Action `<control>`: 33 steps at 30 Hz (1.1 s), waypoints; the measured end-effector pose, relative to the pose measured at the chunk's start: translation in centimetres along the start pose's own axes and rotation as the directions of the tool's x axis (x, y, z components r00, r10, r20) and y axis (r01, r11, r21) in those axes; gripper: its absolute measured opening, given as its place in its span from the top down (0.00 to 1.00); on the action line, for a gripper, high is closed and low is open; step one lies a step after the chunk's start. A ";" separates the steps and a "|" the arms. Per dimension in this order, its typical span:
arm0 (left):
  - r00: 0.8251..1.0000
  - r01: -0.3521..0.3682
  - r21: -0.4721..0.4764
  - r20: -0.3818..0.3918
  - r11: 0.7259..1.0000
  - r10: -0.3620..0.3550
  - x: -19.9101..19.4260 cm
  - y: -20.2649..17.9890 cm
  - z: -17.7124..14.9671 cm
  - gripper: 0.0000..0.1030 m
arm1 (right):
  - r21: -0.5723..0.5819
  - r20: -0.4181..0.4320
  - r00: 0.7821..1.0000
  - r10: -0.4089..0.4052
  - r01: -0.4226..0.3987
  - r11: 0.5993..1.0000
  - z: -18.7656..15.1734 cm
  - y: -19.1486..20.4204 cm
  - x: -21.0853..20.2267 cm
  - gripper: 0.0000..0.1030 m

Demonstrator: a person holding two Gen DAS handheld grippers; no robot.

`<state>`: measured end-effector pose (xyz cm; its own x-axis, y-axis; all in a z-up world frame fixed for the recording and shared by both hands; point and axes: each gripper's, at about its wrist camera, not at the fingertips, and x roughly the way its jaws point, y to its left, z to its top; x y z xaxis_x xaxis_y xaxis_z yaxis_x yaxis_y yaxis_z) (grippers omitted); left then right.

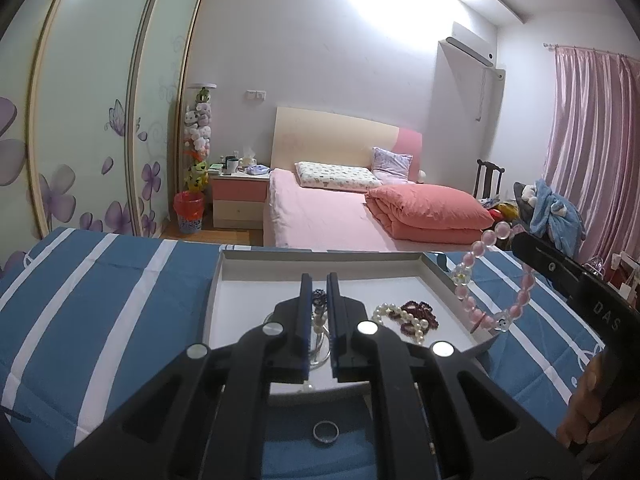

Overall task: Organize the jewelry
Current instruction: 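Lower both pieces into the gray tray and open both tools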

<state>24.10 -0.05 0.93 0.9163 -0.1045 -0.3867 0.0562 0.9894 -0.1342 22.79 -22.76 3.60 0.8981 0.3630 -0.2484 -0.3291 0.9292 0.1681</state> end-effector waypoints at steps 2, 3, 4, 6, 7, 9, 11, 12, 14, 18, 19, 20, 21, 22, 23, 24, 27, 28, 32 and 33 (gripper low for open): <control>1.000 -0.002 0.003 0.001 1.000 0.002 0.4 0.0 0.2 0.92 | -0.004 0.001 1.000 0.001 -0.001 1.000 0.1 0.0 0.3 0.76; 1.000 -0.002 0.003 0.001 1.000 0.002 0.6 0.0 0.4 0.92 | -0.009 -0.001 1.000 0.000 0.000 1.000 0.0 0.0 0.7 0.76; 1.000 -0.002 0.002 0.001 1.000 0.002 0.8 0.0 0.5 0.92 | -0.011 -0.003 1.000 0.000 0.000 1.000 0.1 0.0 0.9 0.76; 1.000 -0.001 -0.001 -0.002 1.000 0.001 1.3 0.0 0.6 0.92 | -0.016 -0.008 1.000 0.000 0.000 1.000 0.0 -0.1 1.4 0.76; 1.000 -0.001 -0.004 -0.004 1.000 0.001 1.6 0.1 0.7 0.92 | -0.019 -0.011 1.000 -0.001 0.001 1.000 0.0 -0.1 1.6 0.76; 1.000 0.000 -0.006 -0.006 1.000 0.000 2.0 0.1 0.9 0.92 | -0.023 -0.016 1.000 -0.002 0.001 1.000 0.0 0.0 2.3 0.76; 1.000 0.000 -0.007 -0.005 1.000 0.000 2.3 0.1 1.1 0.92 | -0.022 -0.020 1.000 -0.002 0.001 1.000 -0.1 -0.1 2.6 0.76; 1.000 0.000 -0.007 -0.005 1.000 0.000 2.4 0.1 1.1 0.92 | -0.020 -0.023 1.000 -0.001 0.001 1.000 -0.3 0.0 2.8 0.76; 1.000 0.000 -0.007 -0.006 1.000 0.000 2.9 0.2 1.3 0.92 | -0.018 -0.031 1.000 -0.003 0.002 1.000 -0.4 -0.1 3.3 0.76; 1.000 -0.001 -0.004 -0.019 1.000 0.001 4.2 0.2 1.3 0.92 | 0.002 -0.064 0.998 0.002 -0.002 1.000 -0.8 -0.5 4.6 0.76; 1.000 -0.001 -0.004 -0.022 1.000 0.001 4.4 0.2 1.2 0.92 | 0.005 -0.071 0.997 0.004 -0.003 1.000 -0.8 -0.6 4.9 0.76; 1.000 -0.001 -0.005 -0.028 1.000 0.001 4.8 0.3 1.2 0.92 | 0.008 -0.078 0.997 0.005 -0.005 1.000 -0.9 -0.7 5.2 0.76; 1.000 -0.001 -0.005 -0.030 1.000 0.001 5.1 0.3 1.1 0.92 | 0.010 -0.086 0.996 0.005 -0.005 1.000 -1.0 -0.7 5.5 0.76; 0.999 -0.001 -0.006 -0.033 1.000 0.001 5.3 0.4 1.0 0.92 | 0.012 -0.091 0.996 0.006 -0.005 1.000 -1.1 -0.8 5.7 0.76; 0.999 -0.001 -0.007 -0.036 1.000 0.000 5.6 0.4 1.0 0.92 | 0.015 -0.099 0.995 0.006 -0.005 1.000 -1.2 -0.9 6.0 0.76; 0.999 -0.001 -0.008 -0.039 1.000 0.000 5.9 0.5 0.9 0.92 | 0.018 -0.103 0.995 0.006 -0.004 1.000 -1.3 -1.0 6.2 0.76; 0.999 -0.001 -0.011 -0.049 1.000 0.001 6.5 0.7 0.7 0.92 | 0.031 -0.119 0.993 0.004 -0.001 1.000 -1.4 -1.1 6.9 0.76; 0.999 -0.001 -0.013 -0.053 1.000 0.000 6.7 0.8 0.7 0.92 | 0.035 -0.124 0.992 0.005 0.000 0.999 -1.4 -1.2 7.0 0.76; 0.998 -0.001 -0.015 -0.066 1.000 0.000 7.5 0.9 0.5 0.92 | 0.043 -0.144 0.990 0.005 0.001 0.999 -1.7 -1.4 7.7 0.76; 0.998 0.000 -0.016 -0.069 1.000 -0.001 7.6 0.9 0.4 0.92 | 0.042 -0.149 0.989 0.006 0.000 0.999 -1.7 -1.4 7.8 0.76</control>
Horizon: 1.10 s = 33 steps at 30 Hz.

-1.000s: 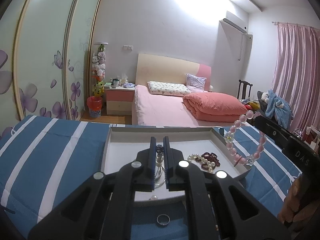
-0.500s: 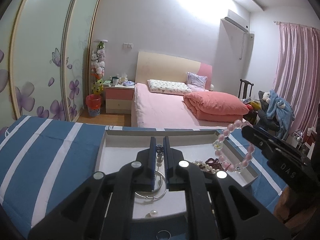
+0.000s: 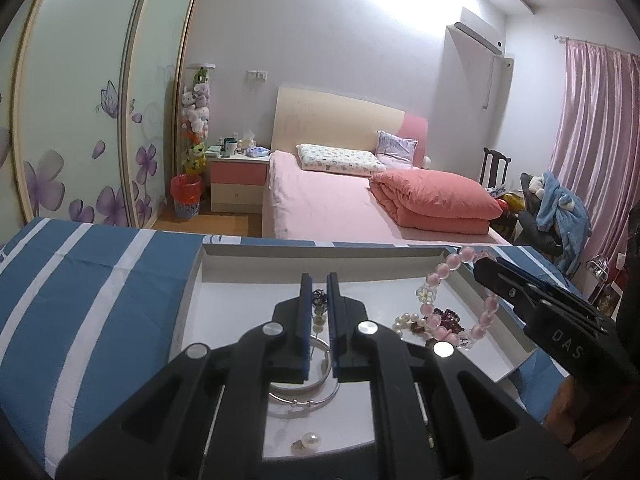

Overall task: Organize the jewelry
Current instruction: 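Lower both pieces into the gray tray and open both tools, then grasp the yellow watch strap with the right tool while the left tool reaches the silver ring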

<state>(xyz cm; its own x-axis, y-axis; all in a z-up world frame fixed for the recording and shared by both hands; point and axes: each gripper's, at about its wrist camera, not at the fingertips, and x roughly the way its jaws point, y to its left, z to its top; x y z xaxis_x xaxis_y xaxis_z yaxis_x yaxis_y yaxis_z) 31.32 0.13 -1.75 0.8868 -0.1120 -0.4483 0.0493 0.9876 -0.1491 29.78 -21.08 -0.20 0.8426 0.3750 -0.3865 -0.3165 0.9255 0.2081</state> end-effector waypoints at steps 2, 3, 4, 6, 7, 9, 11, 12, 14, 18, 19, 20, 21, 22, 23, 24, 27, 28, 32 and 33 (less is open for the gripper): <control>1.000 0.001 -0.001 -0.005 1.000 -0.001 0.3 0.0 0.0 0.92 | -0.003 -0.012 1.000 -0.004 0.004 1.000 -0.1 0.0 0.2 0.75; 1.000 0.000 -0.002 -0.007 1.000 0.000 0.4 0.1 -0.1 0.92 | -0.004 -0.011 1.000 -0.002 0.002 1.000 -0.1 0.0 0.2 0.73; 1.000 -0.003 -0.003 -0.008 1.000 0.003 0.5 0.1 -0.1 0.91 | -0.006 -0.009 1.000 -0.004 0.004 1.000 0.0 0.1 0.1 0.71; 1.000 -0.001 -0.005 -0.014 1.000 0.001 0.8 0.2 -0.2 0.87 | -0.006 0.003 1.000 -0.009 0.009 1.000 -0.1 0.0 -0.2 0.59; 1.000 -0.002 -0.007 -0.016 1.000 0.002 0.9 0.2 -0.3 0.86 | -0.004 0.009 1.000 -0.010 0.010 1.000 -0.1 0.0 -0.3 0.59; 1.000 -0.005 -0.013 -0.019 1.000 0.004 1.0 0.4 -0.3 0.85 | -0.003 0.012 1.000 -0.010 0.010 1.000 0.0 -0.2 -0.3 0.59; 1.000 -0.006 -0.022 -0.020 1.000 0.006 1.0 0.5 -0.4 0.85 | 0.002 0.011 1.000 -0.011 0.011 1.000 -0.1 -0.4 -0.3 0.59; 1.000 -0.007 -0.025 -0.019 1.000 0.006 1.0 0.6 -0.4 0.85 | 0.003 0.009 1.000 -0.010 0.010 1.000 -0.1 -0.5 -0.3 0.59; 1.000 -0.009 -0.034 -0.016 0.999 0.008 0.9 0.8 -0.4 0.85 | 0.003 0.008 1.000 -0.011 0.011 1.000 -0.2 -0.4 -0.3 0.59; 1.000 -0.015 -0.046 -0.011 0.999 0.014 0.8 1.1 -0.3 0.85 | 0.003 0.008 1.000 -0.011 0.011 1.000 -0.2 -0.5 -0.3 0.59; 1.000 -0.016 -0.049 -0.011 0.999 0.015 0.7 1.2 -0.2 0.85 | 0.003 0.008 1.000 -0.011 0.011 1.000 -0.2 -0.5 -0.3 0.59; 1.000 -0.017 -0.050 -0.011 0.999 0.016 0.7 1.2 -0.2 0.85 | 0.003 0.008 1.000 -0.011 0.011 1.000 -0.1 -0.5 -0.3 0.59; 1.000 -0.018 -0.053 -0.010 0.998 0.018 0.6 1.3 -0.1 0.85 | 0.003 0.008 1.000 -0.013 0.012 1.000 -0.1 -0.5 -0.3 0.59; 1.000 -0.019 -0.056 -0.009 0.998 0.018 0.5 1.3 -0.1 0.85 | 0.005 0.008 1.000 -0.013 0.013 1.000 -0.1 -0.5 -0.3 0.59; 1.000 -0.019 -0.057 -0.008 0.998 0.019 0.4 1.4 0.0 0.85 | 0.006 0.009 1.000 -0.013 0.013 1.000 -0.1 -0.5 -0.4 0.59; 1.000 -0.020 -0.057 -0.006 0.998 0.020 0.1 1.4 0.0 0.85 | 0.006 0.010 1.000 -0.015 0.015 1.000 -0.2 -0.5 -0.5 0.59; 1.000 -0.020 -0.053 0.000 0.998 0.020 -0.6 1.4 0.0 0.84 | 0.004 0.009 1.000 -0.020 0.020 1.000 -0.4 -0.6 -1.1 0.59; 1.000 -0.021 -0.051 0.001 0.998 0.021 -0.9 1.4 0.0 0.83 | 0.004 0.007 1.000 -0.021 0.020 1.000 -0.5 -0.5 -1.4 0.59; 1.000 -0.019 -0.045 0.000 0.999 0.019 -2.4 1.4 -0.6 0.81 | 0.000 -0.011 1.000 -0.021 0.021 1.000 -1.2 -0.5 -2.6 0.59; 1.000 -0.019 -0.044 -0.001 0.999 0.019 -2.7 1.4 -0.8 0.81 | -0.004 -0.019 1.000 -0.021 0.021 1.000 -1.5 -0.4 -3.1 0.59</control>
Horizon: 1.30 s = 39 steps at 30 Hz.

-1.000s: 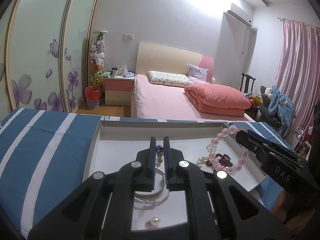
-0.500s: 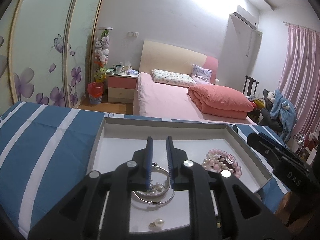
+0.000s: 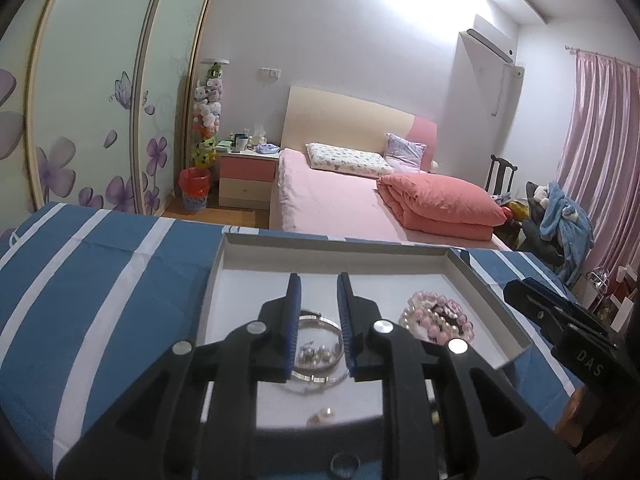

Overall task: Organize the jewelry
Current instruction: 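Grasp the yellow watch strap with the right tool while the left tool reaches the silver ring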

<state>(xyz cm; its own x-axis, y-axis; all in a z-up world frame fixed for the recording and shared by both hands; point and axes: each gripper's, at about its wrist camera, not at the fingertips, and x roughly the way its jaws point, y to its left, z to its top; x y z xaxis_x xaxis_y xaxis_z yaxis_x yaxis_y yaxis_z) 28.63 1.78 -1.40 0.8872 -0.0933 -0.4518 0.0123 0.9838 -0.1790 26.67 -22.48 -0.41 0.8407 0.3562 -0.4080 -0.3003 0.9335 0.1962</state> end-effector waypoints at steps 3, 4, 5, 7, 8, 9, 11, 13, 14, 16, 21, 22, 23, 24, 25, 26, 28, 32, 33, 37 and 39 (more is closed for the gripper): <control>1.000 0.001 -0.004 -0.004 1.000 -0.001 -1.1 0.2 -0.5 0.80 | -0.013 -0.033 0.999 0.003 -0.003 1.000 -0.9 0.6 -0.9 0.59; 1.000 0.001 -0.006 -0.006 1.000 -0.001 -1.6 0.3 -0.8 0.80 | -0.018 -0.049 0.999 0.006 -0.007 1.000 -1.3 0.7 -1.1 0.59; 1.000 0.001 -0.007 -0.007 1.000 -0.001 -1.8 0.4 -0.9 0.78 | -0.023 -0.066 0.998 0.010 -0.012 1.000 -1.7 0.9 -1.3 0.59; 1.000 -0.003 -0.011 -0.008 1.000 0.003 -2.5 0.7 -1.4 0.77 | -0.033 -0.113 0.993 0.023 -0.027 0.999 -2.7 1.5 -1.8 0.59; 1.000 -0.005 -0.012 -0.009 1.000 0.005 -2.8 0.8 -1.6 0.76 | -0.035 -0.124 0.992 0.028 -0.032 0.999 -3.0 1.6 -2.0 0.59; 1.000 -0.010 -0.014 -0.013 1.000 0.010 -3.0 1.0 -1.9 0.75 | -0.039 -0.144 0.989 0.034 -0.040 0.998 -3.5 1.9 -2.2 0.59; 0.999 -0.018 -0.023 -0.027 1.000 0.017 -3.5 1.4 -2.5 0.75 | -0.043 -0.178 0.983 0.043 -0.051 0.998 -4.5 2.2 -2.7 0.59; 0.999 -0.024 -0.033 -0.040 0.999 0.023 -3.8 1.7 -3.1 0.73 | -0.044 -0.220 0.974 0.055 -0.066 0.997 -5.4 2.7 -3.0 0.59; 0.999 -0.027 -0.039 -0.046 0.999 0.026 -4.0 2.0 -3.4 0.73 | -0.046 -0.237 0.970 0.056 -0.069 0.997 -5.9 2.9 -3.2 0.58; 0.998 -0.036 -0.048 -0.056 0.998 0.033 -4.2 2.4 -4.0 0.72 | -0.049 -0.256 0.965 0.055 -0.069 0.996 -6.4 3.2 -3.3 0.53; 0.997 -0.056 -0.061 -0.065 0.997 0.052 -4.8 3.1 -4.5 0.69 | -0.066 -0.274 0.961 0.037 -0.057 0.996 -6.6 4.4 -2.8 0.34; 0.996 -0.057 -0.063 -0.065 0.996 0.053 -4.8 3.2 -4.5 0.69 | -0.073 -0.291 0.956 0.032 -0.056 0.996 -6.7 4.8 -2.5 0.33; 0.996 -0.058 -0.066 -0.065 0.996 0.054 -4.9 3.3 -4.5 0.69 | -0.080 -0.306 0.952 0.027 -0.054 0.995 -6.8 5.1 -2.0 0.33; 0.996 -0.063 -0.068 -0.064 0.996 0.059 -5.0 3.4 -4.5 0.69 | -0.086 -0.315 0.949 0.022 -0.052 0.995 -6.9 5.4 -1.8 0.33; 0.996 -0.064 -0.070 -0.064 0.995 0.060 -5.1 3.5 -4.5 0.69 | -0.092 -0.321 0.947 0.016 -0.049 0.995 -7.0 5.6 -1.5 0.33; 0.996 -0.066 -0.072 -0.065 0.995 0.061 -5.1 3.6 -4.6 0.69 | -0.099 -0.326 0.945 0.011 -0.046 0.994 -7.0 5.9 -1.3 0.33; 0.996 -0.068 -0.074 -0.065 0.995 0.063 -5.2 3.6 -4.5 0.68 | -0.118 -0.343 0.939 -0.011 -0.031 0.992 -7.0 6.4 -0.5 0.33; 0.995 -0.071 -0.069 -0.068 0.995 0.066 -5.0 3.4 -4.5 0.68 | -0.129 -0.405 0.914 -0.027 -0.027 0.991 -7.3 6.6 1.1 0.49; 0.995 -0.071 -0.065 -0.070 0.995 0.067 -5.0 3.3 -4.5 0.68 | -0.117 -0.411 0.911 -0.015 -0.037 0.992 -7.3 6.4 1.1 0.54; 0.994 -0.060 -0.046 -0.089 0.997 0.055 -4.8 2.7 -4.6 0.63 | -0.111 -0.403 0.915 -0.019 -0.028 0.993 -7.4 5.5 0.2 0.63; 0.994 -0.045 -0.033 -0.104 0.998 0.041 -4.7 2.2 -4.8 0.59 | -0.101 -0.401 0.916 -0.027 -0.015 0.995 -7.5 4.8 -0.2 0.65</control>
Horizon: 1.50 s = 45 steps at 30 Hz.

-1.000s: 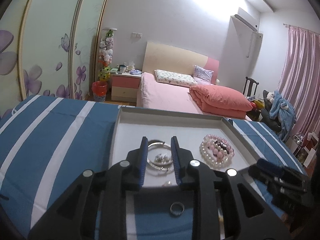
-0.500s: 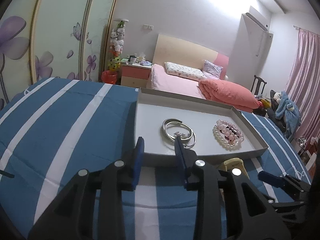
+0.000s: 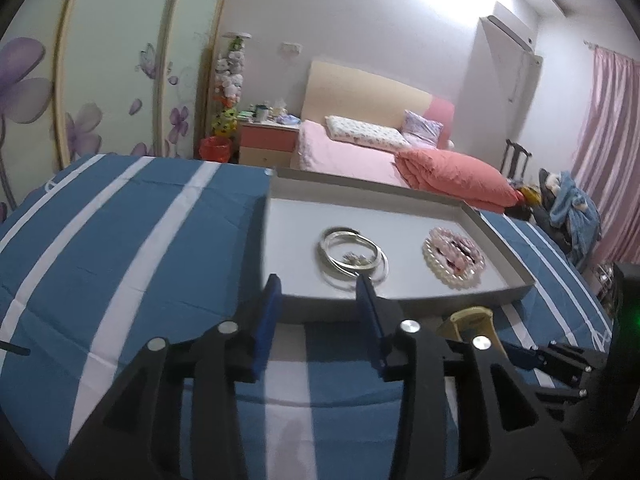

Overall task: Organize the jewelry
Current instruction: 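Grasp the yellow watch strap with the right tool while the left tool reaches the silver ring, then grasp the silver ring with the left tool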

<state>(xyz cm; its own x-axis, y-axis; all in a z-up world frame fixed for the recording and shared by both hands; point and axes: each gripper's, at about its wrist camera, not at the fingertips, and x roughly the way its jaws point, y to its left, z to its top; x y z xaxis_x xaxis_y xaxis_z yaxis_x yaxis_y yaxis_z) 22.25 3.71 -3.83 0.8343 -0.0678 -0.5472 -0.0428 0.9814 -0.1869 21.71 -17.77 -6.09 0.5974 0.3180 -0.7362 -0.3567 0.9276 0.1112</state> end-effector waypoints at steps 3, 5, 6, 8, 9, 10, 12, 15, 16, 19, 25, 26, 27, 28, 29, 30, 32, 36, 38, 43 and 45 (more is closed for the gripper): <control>0.999 0.021 0.035 -0.034 0.999 -0.020 0.2 -1.1 -0.4 0.54 | 0.040 0.002 1.000 -0.025 0.025 0.999 -0.4 -1.6 -0.7 0.68; 0.997 0.039 0.056 -0.062 0.998 -0.036 0.5 -1.8 -0.6 0.53 | 0.066 0.003 0.999 -0.048 0.047 0.997 -0.5 -2.6 -1.1 0.70; 0.996 0.052 0.070 -0.080 0.996 -0.046 0.6 -2.2 -0.8 0.52 | 0.086 0.003 0.998 -0.057 0.057 0.995 -0.7 -3.3 -1.4 0.70; 0.992 0.064 0.097 -0.113 0.993 -0.053 1.0 -3.0 -1.1 0.51 | 0.116 0.004 0.998 -0.062 0.062 0.991 -0.9 -4.5 -1.7 0.71; 0.989 0.066 0.119 -0.136 0.991 -0.050 1.4 -3.6 -1.4 0.51 | 0.124 0.005 0.998 -0.065 0.064 0.990 -1.0 -4.8 -1.8 0.71; 0.987 0.070 0.135 -0.156 0.988 -0.048 1.7 -4.0 -1.6 0.51 | 0.133 0.007 0.998 -0.065 0.064 0.989 -1.2 -5.2 -2.0 0.71; 0.979 0.077 0.164 -0.200 0.983 -0.043 2.4 -4.9 -2.1 0.51 | 0.141 0.010 0.998 -0.060 0.058 0.988 -1.4 -5.5 -2.1 0.71; 0.969 0.067 0.171 -0.245 0.983 -0.024 3.5 -5.5 -2.5 0.51 | 0.137 0.013 0.998 -0.060 0.057 0.989 -1.4 -5.4 -2.1 0.70; 0.966 0.061 0.169 -0.258 0.984 -0.015 3.9 -5.6 -2.5 0.51 | 0.138 0.013 0.998 -0.059 0.056 0.989 -1.5 -5.3 -2.1 0.70; 0.958 0.060 0.171 -0.285 0.983 -0.009 4.5 -5.6 -2.6 0.53 | 0.141 0.012 0.999 -0.050 0.048 0.989 -1.4 -5.4 -2.0 0.70; 0.952 0.044 0.176 -0.307 0.983 0.012 5.5 -6.0 -2.6 0.60 | 0.147 0.012 0.999 -0.040 0.038 0.988 -1.3 -5.6 -2.0 0.70; 0.952 0.038 0.177 -0.306 0.983 0.018 5.6 -6.0 -2.5 0.63 | 0.148 0.012 0.999 -0.039 0.037 0.988 -1.3 -5.6 -2.0 0.70; 0.952 0.034 0.179 -0.306 0.983 0.023 5.7 -6.1 -2.5 0.66 | 0.147 0.012 0.999 -0.039 0.037 0.988 -1.3 -5.6 -2.0 0.70; 0.952 0.028 0.184 -0.305 0.983 0.030 5.8 -6.1 -2.5 0.68 | 0.148 0.012 0.999 -0.038 0.036 0.988 -1.3 -5.6 -2.0 0.70; 0.952 0.023 0.188 -0.305 0.982 0.036 5.8 -6.2 -2.5 0.72 | 0.147 0.012 0.999 -0.039 0.037 0.988 -1.3 -5.6 -2.0 0.70; 0.952 0.020 0.191 -0.304 0.981 0.040 5.8 -6.2 -2.5 0.76 | 0.147 0.012 0.999 -0.039 0.037 0.988 -1.3 -5.6 -2.0 0.70; 0.952 0.016 0.197 -0.304 0.980 0.046 5.8 -6.3 -2.5 0.79 | 0.146 0.012 0.999 -0.040 0.037 0.989 -1.3 -5.6 -2.0 0.70; 0.952 0.010 0.213 -0.302 0.977 0.056 5.7 -6.5 -2.5 0.79 | 0.147 0.012 0.999 -0.039 0.037 0.988 -1.3 -5.6 -2.0 0.70; 0.952 0.017 0.203 -0.302 0.979 0.046 5.7 -6.3 -2.5 0.79 | 0.150 0.014 0.999 -0.038 0.035 0.988 -1.3 -5.6 -2.0 0.70; 0.959 0.022 0.151 -0.281 0.988 0.021 4.9 -5.3 -2.3 0.79 | 0.152 0.016 0.999 -0.034 0.031 0.988 -1.2 -5.6 -2.0 0.70; 0.964 0.019 0.147 -0.266 0.989 0.021 4.4 -5.1 -2.2 0.79 | 0.150 0.016 0.999 -0.034 0.031 0.988 -1.1 -5.6 -2.0 0.70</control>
<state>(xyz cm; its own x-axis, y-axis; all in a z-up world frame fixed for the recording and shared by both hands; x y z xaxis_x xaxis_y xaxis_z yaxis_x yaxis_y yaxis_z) 24.94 -1.97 -7.15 0.6569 -0.0927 -0.7483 0.0546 0.9957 -0.0754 21.70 -23.82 -6.02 0.6207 0.2893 -0.7287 -0.2263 0.9560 0.1868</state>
